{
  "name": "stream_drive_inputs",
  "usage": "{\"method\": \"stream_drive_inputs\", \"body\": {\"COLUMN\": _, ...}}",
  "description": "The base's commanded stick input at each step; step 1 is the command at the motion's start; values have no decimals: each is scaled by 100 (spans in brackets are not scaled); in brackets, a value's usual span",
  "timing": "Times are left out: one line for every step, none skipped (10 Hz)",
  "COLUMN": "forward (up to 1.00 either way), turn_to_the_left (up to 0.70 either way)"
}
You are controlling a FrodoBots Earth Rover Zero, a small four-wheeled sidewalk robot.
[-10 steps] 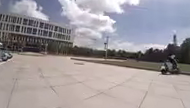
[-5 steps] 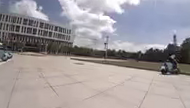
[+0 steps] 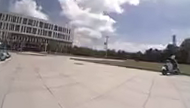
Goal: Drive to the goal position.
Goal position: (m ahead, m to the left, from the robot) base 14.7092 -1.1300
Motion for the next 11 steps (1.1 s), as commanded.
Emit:
{"method": "stream_drive_inputs", "body": {"forward": 0, "turn_to_the_left": 0}}
{"method": "stream_drive_inputs", "body": {"forward": 0, "turn_to_the_left": 0}}
{"method": "stream_drive_inputs", "body": {"forward": 0, "turn_to_the_left": 0}}
{"method": "stream_drive_inputs", "body": {"forward": 0, "turn_to_the_left": 0}}
{"method": "stream_drive_inputs", "body": {"forward": 0, "turn_to_the_left": 0}}
{"method": "stream_drive_inputs", "body": {"forward": 36, "turn_to_the_left": 0}}
{"method": "stream_drive_inputs", "body": {"forward": 70, "turn_to_the_left": 0}}
{"method": "stream_drive_inputs", "body": {"forward": 70, "turn_to_the_left": 0}}
{"method": "stream_drive_inputs", "body": {"forward": 70, "turn_to_the_left": 0}}
{"method": "stream_drive_inputs", "body": {"forward": 70, "turn_to_the_left": 0}}
{"method": "stream_drive_inputs", "body": {"forward": 70, "turn_to_the_left": 0}}
